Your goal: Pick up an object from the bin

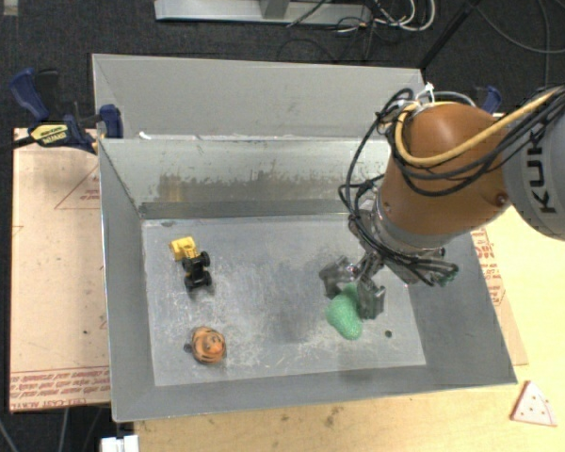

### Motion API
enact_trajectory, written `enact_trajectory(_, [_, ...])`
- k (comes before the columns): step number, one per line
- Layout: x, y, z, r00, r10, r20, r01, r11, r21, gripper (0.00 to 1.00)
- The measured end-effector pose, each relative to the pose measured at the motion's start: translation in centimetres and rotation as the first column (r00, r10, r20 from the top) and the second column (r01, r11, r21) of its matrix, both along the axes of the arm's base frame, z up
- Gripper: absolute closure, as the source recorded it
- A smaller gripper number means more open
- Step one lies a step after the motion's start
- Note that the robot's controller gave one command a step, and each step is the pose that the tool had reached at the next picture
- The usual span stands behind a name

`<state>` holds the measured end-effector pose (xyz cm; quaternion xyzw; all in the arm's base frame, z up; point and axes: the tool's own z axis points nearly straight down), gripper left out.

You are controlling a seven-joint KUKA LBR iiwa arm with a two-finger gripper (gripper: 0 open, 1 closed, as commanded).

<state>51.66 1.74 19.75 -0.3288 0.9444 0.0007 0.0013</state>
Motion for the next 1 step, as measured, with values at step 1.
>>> enact_trajectory(1, [-0.63, -0.39, 4.62, 1.0, -0.004, -0.007, 0.004, 1.0, 0.0, 1.0])
